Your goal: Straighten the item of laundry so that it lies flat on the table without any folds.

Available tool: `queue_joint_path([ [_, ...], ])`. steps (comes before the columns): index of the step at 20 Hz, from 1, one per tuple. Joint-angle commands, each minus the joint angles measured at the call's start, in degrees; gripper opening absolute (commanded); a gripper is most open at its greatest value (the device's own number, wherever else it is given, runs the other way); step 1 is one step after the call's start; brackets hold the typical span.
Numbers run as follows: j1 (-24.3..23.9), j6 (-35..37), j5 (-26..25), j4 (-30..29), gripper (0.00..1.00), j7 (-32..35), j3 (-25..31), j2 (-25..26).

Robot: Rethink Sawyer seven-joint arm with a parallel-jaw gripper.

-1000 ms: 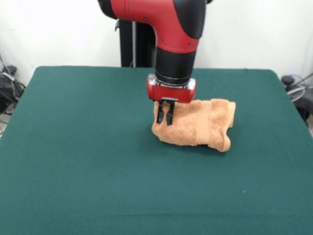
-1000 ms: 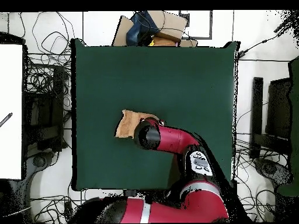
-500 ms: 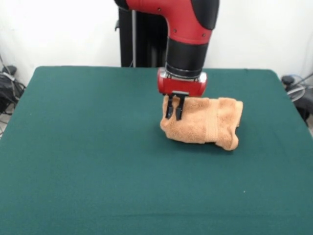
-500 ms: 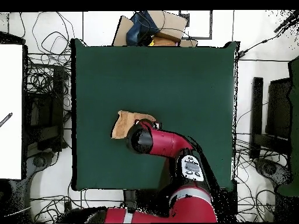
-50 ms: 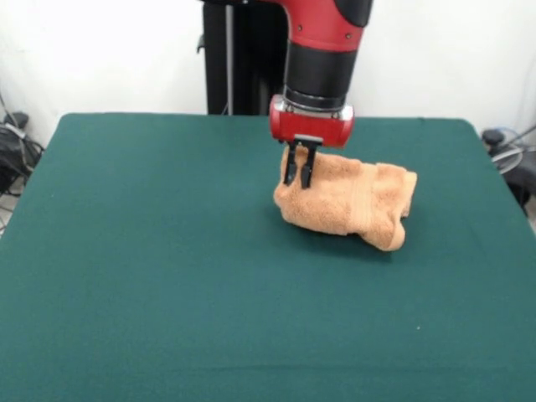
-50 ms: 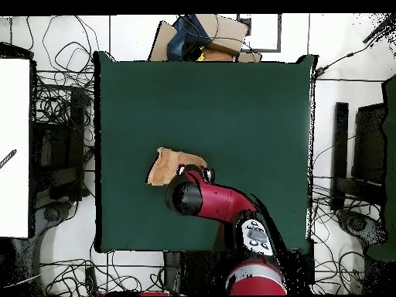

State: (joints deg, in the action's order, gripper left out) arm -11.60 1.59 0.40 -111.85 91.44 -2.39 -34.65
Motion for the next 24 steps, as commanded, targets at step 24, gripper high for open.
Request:
queue_joint_path([
  [24, 1.71, -1.48, 11.09, -10.97, 0.0, 18.46, 3.9, -9.32],
])
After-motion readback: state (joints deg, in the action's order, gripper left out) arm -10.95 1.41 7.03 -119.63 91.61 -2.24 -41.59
